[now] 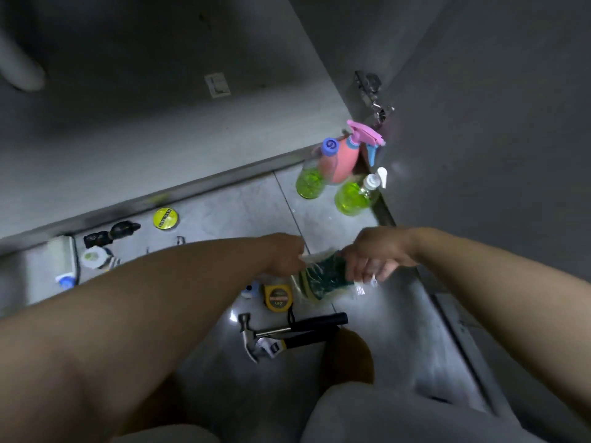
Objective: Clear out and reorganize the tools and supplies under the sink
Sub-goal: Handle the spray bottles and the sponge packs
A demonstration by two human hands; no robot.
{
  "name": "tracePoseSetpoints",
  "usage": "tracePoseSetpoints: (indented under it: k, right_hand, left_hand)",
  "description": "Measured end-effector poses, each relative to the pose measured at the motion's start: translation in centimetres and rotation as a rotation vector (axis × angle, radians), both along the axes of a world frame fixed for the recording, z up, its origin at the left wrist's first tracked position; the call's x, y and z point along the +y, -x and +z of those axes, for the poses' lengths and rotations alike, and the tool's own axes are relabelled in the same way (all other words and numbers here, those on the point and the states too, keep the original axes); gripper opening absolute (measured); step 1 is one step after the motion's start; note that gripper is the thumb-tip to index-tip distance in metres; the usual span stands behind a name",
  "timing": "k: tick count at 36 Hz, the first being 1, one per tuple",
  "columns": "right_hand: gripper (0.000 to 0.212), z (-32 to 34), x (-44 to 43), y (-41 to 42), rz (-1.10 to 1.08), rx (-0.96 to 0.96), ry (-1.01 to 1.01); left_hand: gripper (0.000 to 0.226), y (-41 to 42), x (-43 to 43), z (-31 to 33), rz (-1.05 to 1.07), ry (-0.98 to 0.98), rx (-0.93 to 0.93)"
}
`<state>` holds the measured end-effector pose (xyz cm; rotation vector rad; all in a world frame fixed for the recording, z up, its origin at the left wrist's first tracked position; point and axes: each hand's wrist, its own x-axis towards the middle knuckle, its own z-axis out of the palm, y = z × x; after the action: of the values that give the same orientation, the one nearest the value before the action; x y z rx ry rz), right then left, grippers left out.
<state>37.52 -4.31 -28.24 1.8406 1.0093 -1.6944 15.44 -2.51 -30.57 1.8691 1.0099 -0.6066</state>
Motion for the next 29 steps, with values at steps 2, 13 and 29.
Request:
tracePoseSetpoints:
  k: [2, 13, 29]
  right_hand:
    - [0.058, -0.8, -3.5, -1.1, -0.074, 0.069, 0.139]
    - [0.038, -6.2, -9.9, 0.2, -0.931, 0.171, -0.162]
    - [0.048, 16.8, -3.7, 5.4, -0.803, 0.85, -0.481]
  left_hand:
    - [0.062, -2.0, -0.8, -1.2, 0.044, -0.018, -0.031]
    - [0.03, -5.7, -3.6, -5.5, 0.234, 0.197, -0.149]
    - [0.062, 3.7, -2.4, 20.9, 1.017, 0.337, -0.761]
